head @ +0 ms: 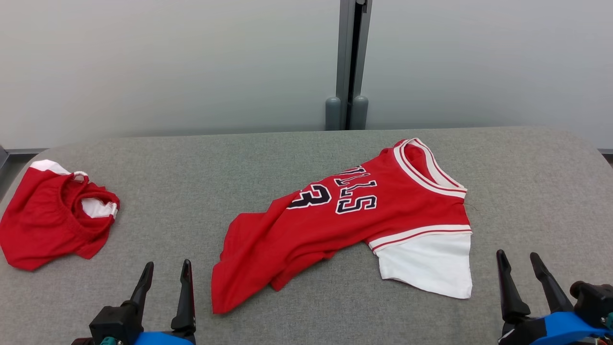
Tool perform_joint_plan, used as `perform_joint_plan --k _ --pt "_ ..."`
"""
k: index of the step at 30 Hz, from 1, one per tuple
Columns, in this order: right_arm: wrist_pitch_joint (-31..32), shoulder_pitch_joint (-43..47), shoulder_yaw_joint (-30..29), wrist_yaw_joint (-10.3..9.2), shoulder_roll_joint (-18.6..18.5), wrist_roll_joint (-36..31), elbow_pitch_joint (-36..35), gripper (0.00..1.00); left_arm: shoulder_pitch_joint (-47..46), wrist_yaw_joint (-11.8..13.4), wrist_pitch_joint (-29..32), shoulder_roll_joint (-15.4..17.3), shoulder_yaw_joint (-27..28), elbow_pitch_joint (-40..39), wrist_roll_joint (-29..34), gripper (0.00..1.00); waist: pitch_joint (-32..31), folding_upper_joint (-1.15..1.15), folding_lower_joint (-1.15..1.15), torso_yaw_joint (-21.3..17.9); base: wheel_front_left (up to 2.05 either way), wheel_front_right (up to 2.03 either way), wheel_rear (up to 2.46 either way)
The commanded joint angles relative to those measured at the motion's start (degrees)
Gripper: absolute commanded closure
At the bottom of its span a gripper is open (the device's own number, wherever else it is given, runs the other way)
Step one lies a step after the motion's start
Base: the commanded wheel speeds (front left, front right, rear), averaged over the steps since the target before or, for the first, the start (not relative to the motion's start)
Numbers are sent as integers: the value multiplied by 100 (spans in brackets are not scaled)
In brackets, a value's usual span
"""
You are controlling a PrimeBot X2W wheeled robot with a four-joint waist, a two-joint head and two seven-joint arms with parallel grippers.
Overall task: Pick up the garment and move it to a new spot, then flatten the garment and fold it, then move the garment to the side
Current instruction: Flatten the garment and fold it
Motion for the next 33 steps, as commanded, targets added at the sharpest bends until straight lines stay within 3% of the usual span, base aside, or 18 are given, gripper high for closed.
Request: perform_joint_plan --k 1,7,15,33 --pt "30 32 -26 3 -13 18 35 0 47 26 14 4 -19 -31 2 0 8 0 0 -2 0 0 0" --pt "369 -133 -77 3 -13 97 323 0 67 -149 235 -44 -139 139 -179 0 85 0 0 -25 0 0 0" --pt "902 -721 -105 3 -14 -72 1301 0 -290 -407 544 -229 -367 988 -404 0 310 0 0 3 0 0 0" --pt "352 -1977 123 3 -14 -708 3622 0 -1201 -750 511 -536 -592 2503 -564 0 676 0 0 41 0 0 0"
